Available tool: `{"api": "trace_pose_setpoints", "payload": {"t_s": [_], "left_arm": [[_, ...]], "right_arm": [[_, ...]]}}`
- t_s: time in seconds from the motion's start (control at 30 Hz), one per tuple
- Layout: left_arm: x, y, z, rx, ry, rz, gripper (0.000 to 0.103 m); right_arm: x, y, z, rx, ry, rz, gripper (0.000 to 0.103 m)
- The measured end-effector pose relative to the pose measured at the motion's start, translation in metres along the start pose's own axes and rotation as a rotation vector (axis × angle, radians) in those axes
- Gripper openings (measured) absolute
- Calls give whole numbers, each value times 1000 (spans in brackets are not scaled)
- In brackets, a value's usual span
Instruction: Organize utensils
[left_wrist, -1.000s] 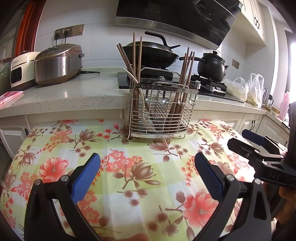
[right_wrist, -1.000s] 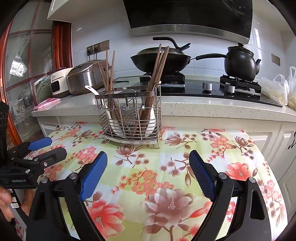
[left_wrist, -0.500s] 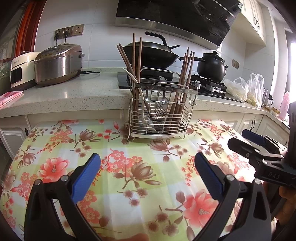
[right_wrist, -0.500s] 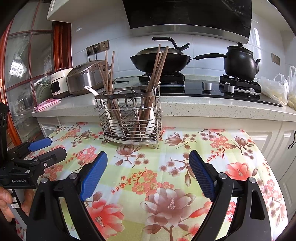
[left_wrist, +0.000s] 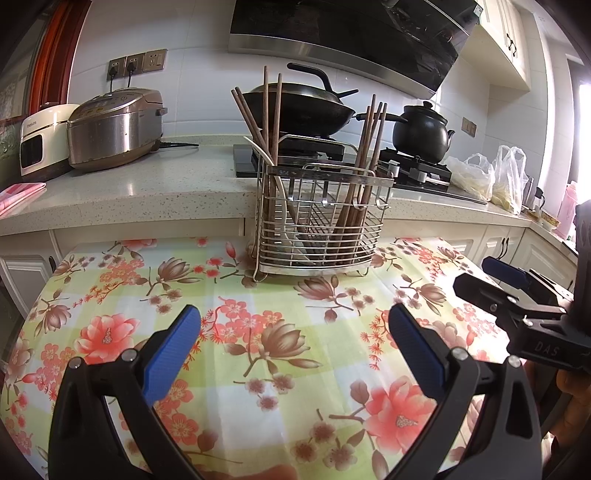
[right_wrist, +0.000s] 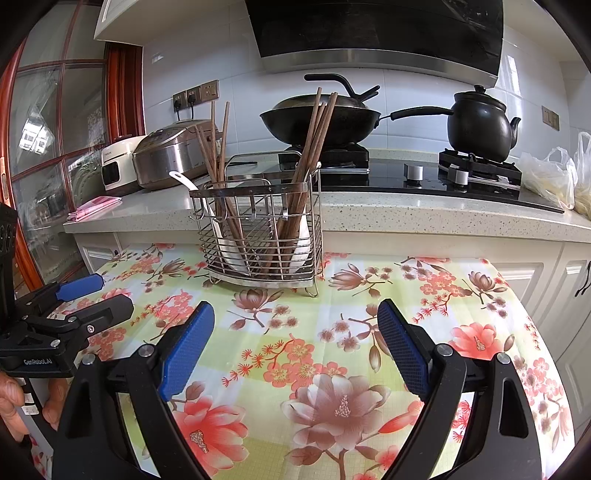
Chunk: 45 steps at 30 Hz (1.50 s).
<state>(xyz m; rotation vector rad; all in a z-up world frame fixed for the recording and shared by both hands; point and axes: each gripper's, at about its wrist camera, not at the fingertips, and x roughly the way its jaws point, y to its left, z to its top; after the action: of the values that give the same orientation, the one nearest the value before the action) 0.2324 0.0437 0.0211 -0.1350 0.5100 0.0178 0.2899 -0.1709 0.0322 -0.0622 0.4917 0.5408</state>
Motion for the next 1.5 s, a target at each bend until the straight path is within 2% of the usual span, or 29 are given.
{"api": "trace_pose_setpoints", "payload": {"t_s": [1.5], "left_arm": [[-2,-4,-1,20,-18,0,98]], "right_arm": [[0,1,0,0,0,2,84]]}}
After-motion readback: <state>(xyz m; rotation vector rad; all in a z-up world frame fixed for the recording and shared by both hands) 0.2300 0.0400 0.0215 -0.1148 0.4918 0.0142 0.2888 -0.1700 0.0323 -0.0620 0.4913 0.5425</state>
